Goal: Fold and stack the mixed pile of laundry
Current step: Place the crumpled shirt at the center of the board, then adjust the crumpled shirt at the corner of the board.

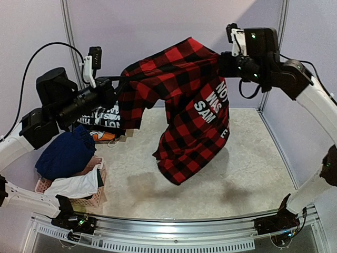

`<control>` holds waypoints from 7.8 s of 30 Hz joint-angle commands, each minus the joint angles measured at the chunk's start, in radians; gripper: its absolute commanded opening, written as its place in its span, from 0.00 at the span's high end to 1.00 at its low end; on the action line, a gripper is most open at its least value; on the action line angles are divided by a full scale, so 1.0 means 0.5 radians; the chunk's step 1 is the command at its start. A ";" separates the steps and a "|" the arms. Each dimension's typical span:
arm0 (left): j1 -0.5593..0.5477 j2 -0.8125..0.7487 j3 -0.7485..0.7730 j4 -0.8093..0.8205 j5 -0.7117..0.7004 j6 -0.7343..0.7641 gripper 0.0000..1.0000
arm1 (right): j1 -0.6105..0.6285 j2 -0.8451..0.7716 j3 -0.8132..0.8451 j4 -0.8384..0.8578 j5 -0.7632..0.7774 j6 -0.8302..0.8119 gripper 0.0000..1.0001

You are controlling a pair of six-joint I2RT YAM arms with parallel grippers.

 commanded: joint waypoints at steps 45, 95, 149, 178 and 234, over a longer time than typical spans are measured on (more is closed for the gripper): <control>-0.310 1.265 0.126 -0.342 0.105 -0.222 0.12 | -0.109 -1.178 -1.775 -0.384 -0.137 0.769 0.09; 0.174 1.929 -0.009 0.294 0.896 -0.396 1.00 | -0.699 0.569 -1.348 0.281 -1.016 0.425 0.44; -0.485 0.841 -1.606 0.534 -0.271 -0.894 0.98 | -1.005 -0.166 -0.800 -0.148 -0.017 0.448 1.00; -0.543 1.262 -1.443 0.764 -0.134 -0.797 0.98 | -0.565 0.600 -0.654 -0.163 -0.712 0.385 0.19; -0.659 1.093 -1.639 0.949 -0.341 -0.766 0.93 | -0.388 0.125 -0.301 0.114 -0.451 0.358 1.00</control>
